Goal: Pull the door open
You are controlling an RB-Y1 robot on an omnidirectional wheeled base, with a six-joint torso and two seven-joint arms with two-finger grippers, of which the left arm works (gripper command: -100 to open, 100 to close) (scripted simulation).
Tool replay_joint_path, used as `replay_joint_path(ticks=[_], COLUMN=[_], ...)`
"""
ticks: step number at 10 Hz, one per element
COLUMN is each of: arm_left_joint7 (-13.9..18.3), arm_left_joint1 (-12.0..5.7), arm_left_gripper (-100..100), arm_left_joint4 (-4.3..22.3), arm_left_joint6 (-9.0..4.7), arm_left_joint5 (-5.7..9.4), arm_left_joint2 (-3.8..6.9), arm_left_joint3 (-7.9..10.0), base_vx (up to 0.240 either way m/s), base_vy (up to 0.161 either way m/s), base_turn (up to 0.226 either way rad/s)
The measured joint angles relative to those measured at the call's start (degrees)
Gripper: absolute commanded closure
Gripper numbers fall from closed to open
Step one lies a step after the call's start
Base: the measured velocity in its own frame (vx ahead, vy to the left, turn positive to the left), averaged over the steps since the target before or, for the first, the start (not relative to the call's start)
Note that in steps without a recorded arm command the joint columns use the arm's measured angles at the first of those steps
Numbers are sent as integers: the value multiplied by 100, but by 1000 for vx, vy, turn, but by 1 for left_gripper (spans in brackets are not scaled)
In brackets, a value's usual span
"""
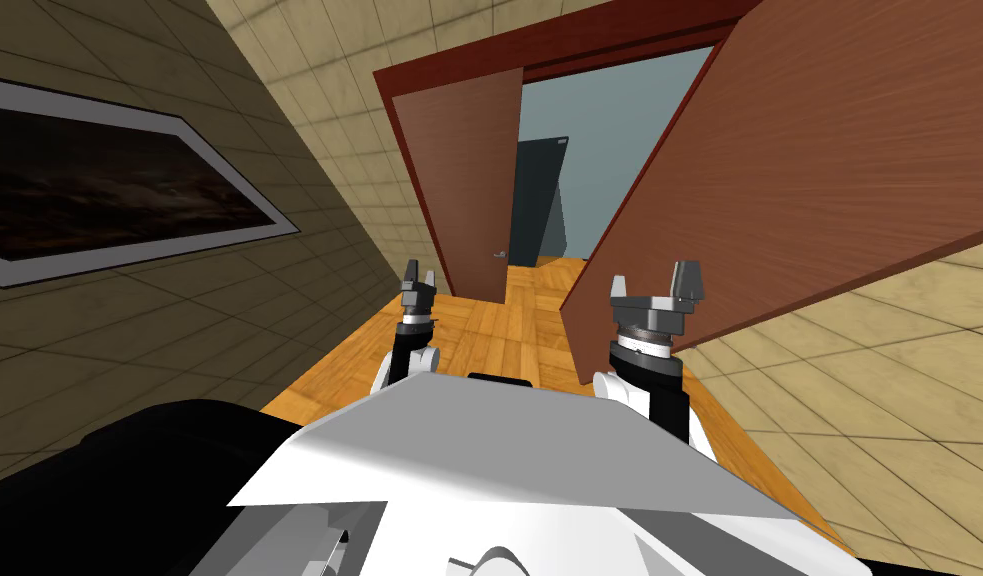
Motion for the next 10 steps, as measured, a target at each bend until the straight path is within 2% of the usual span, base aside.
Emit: replay_joint_path(ticks=[4, 10], arm_left_joint7=[36, 51], arm_left_joint1=[-167, -426], arm_left_gripper=[-100, -100], arm_left_joint4=[436, 1148], arm_left_joint6=[-94, -279], arm_left_joint5=[50, 99], arm_left_joint2=[146, 286], arm_left_joint3=[43, 59], base_vx=[95, 85], base_vy=[-17, -16], base_turn=[-23, -27])
